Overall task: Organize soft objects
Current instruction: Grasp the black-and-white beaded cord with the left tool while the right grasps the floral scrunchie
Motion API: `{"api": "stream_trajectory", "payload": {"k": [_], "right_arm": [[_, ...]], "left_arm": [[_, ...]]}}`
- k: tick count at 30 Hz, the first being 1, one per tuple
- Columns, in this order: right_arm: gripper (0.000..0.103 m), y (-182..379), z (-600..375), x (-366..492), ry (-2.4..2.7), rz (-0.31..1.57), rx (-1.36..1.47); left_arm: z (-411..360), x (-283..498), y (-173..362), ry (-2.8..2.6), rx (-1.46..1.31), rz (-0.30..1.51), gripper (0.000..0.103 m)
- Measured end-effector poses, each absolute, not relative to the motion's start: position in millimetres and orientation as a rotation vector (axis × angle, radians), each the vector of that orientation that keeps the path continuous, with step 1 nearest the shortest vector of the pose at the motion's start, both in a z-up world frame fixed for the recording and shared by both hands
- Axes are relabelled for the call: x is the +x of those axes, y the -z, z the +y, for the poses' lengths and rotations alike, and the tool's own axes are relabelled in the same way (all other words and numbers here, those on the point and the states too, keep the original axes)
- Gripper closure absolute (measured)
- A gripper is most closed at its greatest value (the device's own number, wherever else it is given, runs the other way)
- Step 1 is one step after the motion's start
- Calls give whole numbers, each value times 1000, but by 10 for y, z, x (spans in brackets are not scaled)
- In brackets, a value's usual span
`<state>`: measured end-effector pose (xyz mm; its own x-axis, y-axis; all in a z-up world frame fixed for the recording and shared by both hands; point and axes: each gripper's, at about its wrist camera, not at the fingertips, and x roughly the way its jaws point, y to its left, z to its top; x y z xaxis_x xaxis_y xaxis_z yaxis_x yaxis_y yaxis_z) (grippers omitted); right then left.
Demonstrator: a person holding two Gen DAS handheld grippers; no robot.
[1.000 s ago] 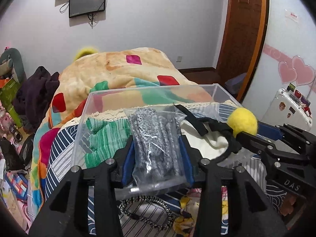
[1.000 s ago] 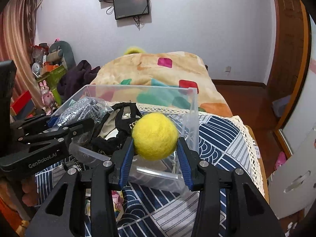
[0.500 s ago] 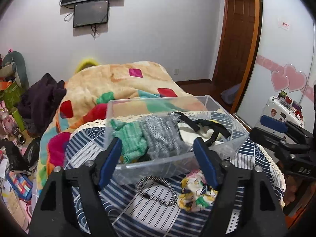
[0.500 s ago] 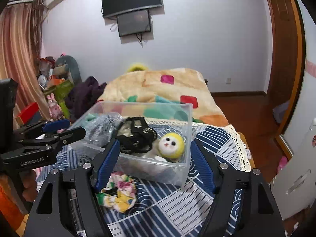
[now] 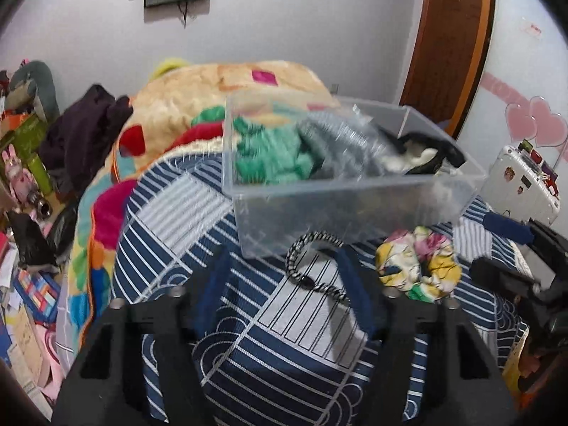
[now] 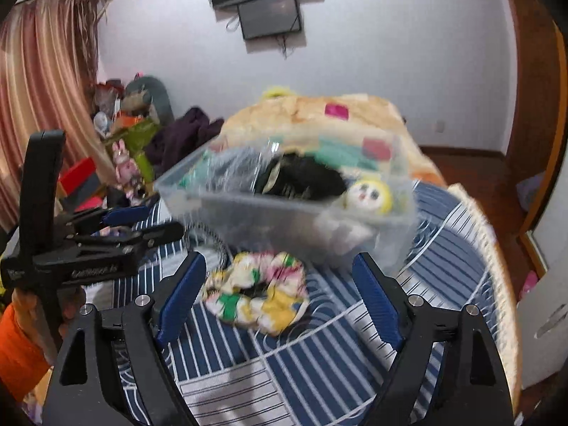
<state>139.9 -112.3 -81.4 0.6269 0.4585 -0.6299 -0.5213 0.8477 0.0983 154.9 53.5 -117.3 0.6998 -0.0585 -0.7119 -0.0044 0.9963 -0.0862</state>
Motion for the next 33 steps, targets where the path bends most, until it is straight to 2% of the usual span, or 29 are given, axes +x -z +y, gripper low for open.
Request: {"api": "stream_trajectory", "payload": {"k": [4,11,12,14,15,20,23,26,33], "right_arm": [[20,983,-1035,1449,-572,754,-117],[21,1160,-945,1461,-590,826,-150],[23,1186,-926,1462,-594,834,-158],[40,1200,-902,1441,-600,843,-175],[45,1214,-881,1435,-608,849,-186],[77,1216,-855,1350,-640,830,-207],[85,1202,-881,1314,-642,818,-202],[90,1160,-931,1276,-637,798,-192],[90,950,-1071,1195,-615,709,-169]], "left_arm": [[547,1620,1282,33,-96,829,64],[488,1685,1324,47,-92,841,86],[479,1686,1328,47,-88,841,90],[460,1685,1326,52,-79,837,94],[453,1676,1321,52,-74,832,96],[444,1595,1283,47,-77,805,97],[450,1501,1251,44,-82,789,97],[458,1402,1210,39,-84,771,97],[501,1189,953,36,-95,690,97]]}}
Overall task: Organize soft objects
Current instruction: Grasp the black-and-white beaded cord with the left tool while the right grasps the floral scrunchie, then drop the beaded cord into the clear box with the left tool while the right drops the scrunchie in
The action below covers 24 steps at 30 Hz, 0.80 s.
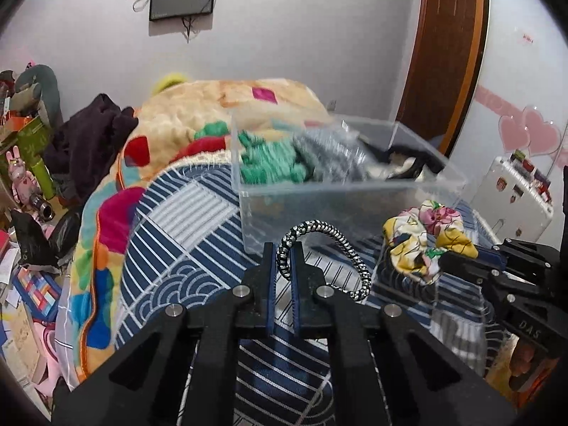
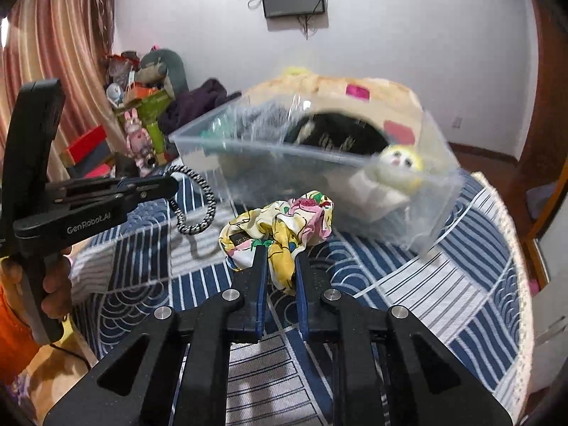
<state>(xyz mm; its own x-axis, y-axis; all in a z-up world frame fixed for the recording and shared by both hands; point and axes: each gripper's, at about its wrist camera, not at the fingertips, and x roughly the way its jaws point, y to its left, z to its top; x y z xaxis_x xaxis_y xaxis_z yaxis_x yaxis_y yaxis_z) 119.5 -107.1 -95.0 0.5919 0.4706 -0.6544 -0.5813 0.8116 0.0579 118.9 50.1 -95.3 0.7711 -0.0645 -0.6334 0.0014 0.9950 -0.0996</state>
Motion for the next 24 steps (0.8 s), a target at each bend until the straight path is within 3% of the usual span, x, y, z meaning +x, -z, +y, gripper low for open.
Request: {"api": "stream_trajectory", "payload": {"k": [11,24], "right_arm": [[90,449,-1206,1073,-590,537,-122],[90,145,-1028,1366,-547,452,-107]], "left_arm": [[599,1195,451,28,-157,554,97],[608,1610,328,9,-167,540,97]]}}
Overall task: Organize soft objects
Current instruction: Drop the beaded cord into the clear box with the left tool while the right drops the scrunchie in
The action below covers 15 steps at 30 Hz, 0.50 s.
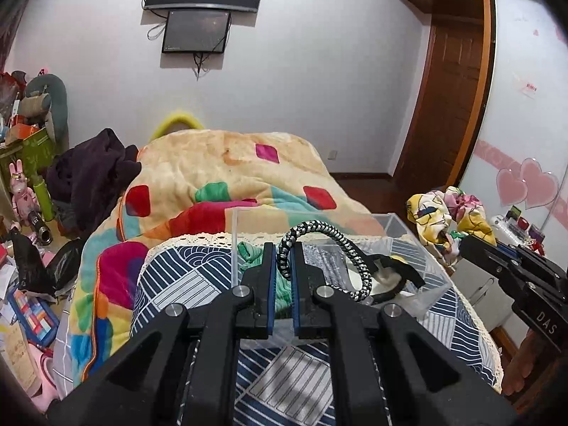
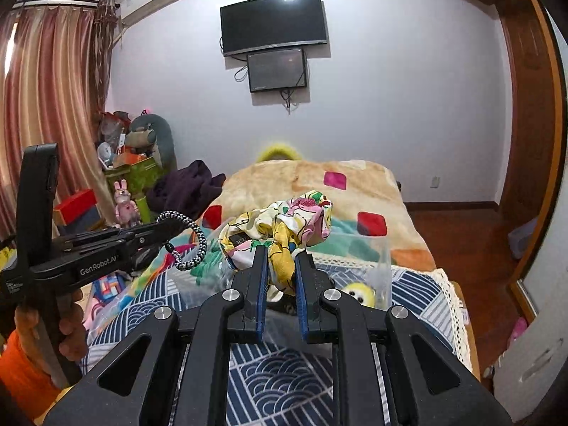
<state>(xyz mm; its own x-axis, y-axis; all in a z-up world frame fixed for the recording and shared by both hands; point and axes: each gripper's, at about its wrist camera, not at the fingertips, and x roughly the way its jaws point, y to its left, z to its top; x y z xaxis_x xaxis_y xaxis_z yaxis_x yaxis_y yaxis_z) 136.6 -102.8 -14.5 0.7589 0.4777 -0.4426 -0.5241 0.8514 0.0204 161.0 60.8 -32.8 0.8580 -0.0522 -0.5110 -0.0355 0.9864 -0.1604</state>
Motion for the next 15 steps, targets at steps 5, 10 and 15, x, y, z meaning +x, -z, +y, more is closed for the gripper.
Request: {"api": "stream_trajectory", "payload": {"k": [5,10,15], "right_arm": [[90,242,-968,1560,-541,496,-109],[90,421,-892,1758,-533,565,-105],[90,597,-818,1834,-534,625,-126]], "left_arm": [[610,1836,498,-1,-151,596,97],[672,2003,698,10,-189,661,97],[668,2080,810,1,-178,696,97]]}}
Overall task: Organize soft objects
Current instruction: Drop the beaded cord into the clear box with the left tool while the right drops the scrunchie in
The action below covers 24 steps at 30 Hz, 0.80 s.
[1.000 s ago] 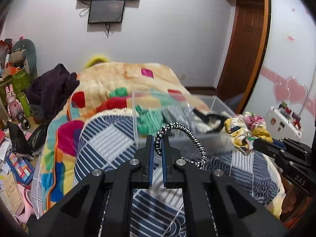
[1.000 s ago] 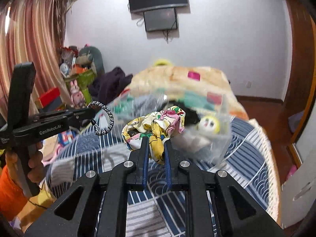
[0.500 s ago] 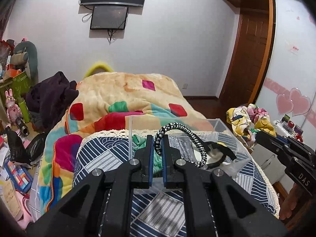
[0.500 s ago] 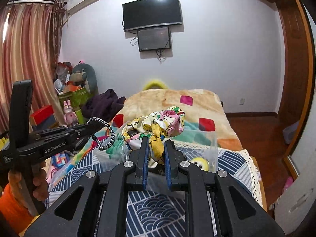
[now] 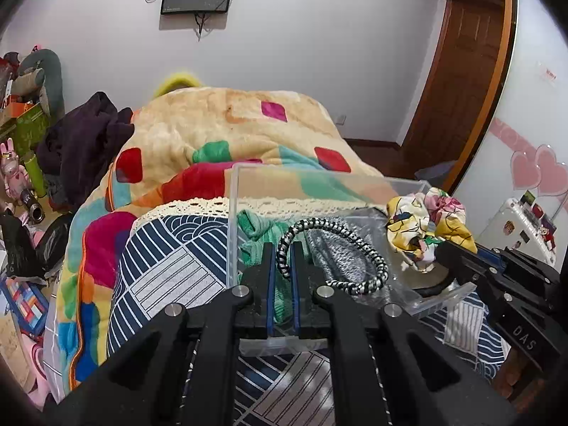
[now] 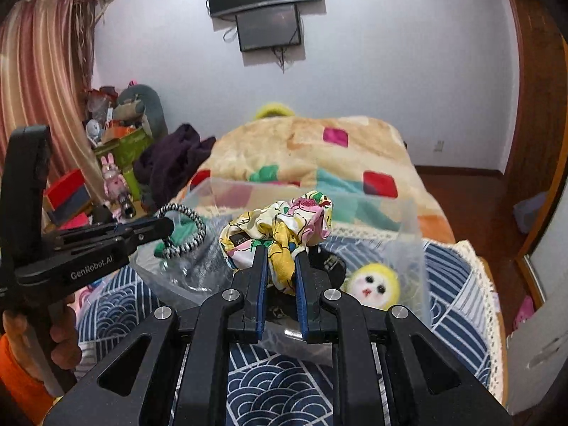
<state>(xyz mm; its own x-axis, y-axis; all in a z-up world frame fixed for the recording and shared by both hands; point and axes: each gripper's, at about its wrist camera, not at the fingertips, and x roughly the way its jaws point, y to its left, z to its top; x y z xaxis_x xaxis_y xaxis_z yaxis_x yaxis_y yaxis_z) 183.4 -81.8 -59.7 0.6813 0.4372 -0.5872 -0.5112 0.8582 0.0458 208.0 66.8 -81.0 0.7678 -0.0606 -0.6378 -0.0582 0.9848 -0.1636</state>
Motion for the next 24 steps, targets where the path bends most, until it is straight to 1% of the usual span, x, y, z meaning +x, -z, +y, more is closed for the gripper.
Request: {"api": "stream_trajectory", "payload": {"k": [2,4,5,6,7,8,9,10,13,15,17,24], "right_arm": [[89,621,-813,1841,-532,636,-135],[88,634,-811,1828,-525,643,-146],[84,629,-812,1816,-521,644,-153],[81,623,-814,1812,-520,646,-158],[76,615,-811,1812,-522,651,-161],[71,617,-815,1822,-523,653,-160],[68,609,-832,1801,-524,654,-158],[64,611,-844,1809,-524,655,-156],[62,587,-885,1776,-524,654,-154],[59,563,-914,1752,-516,648,-156],[53,516,-947,1710,-514,633,-147],[53,190,-1065,1449,-509,519,-145]], "left_arm": [[648,2081,832,8,-174,711,96],[637,2072,843,25,-177,724,92],[629,2058,842,29,-177,725,90],[622,2035,835,29,-173,724,86],[614,2018,826,31,-170,722,81],[608,1990,813,35,-169,720,79],[604,1970,800,36,-167,717,75],[598,1931,776,35,-160,709,73],[568,1825,706,38,-138,687,71],[552,1750,653,46,-131,670,71],[538,1664,589,55,-130,649,70],[430,1362,259,68,-107,543,70]]}}
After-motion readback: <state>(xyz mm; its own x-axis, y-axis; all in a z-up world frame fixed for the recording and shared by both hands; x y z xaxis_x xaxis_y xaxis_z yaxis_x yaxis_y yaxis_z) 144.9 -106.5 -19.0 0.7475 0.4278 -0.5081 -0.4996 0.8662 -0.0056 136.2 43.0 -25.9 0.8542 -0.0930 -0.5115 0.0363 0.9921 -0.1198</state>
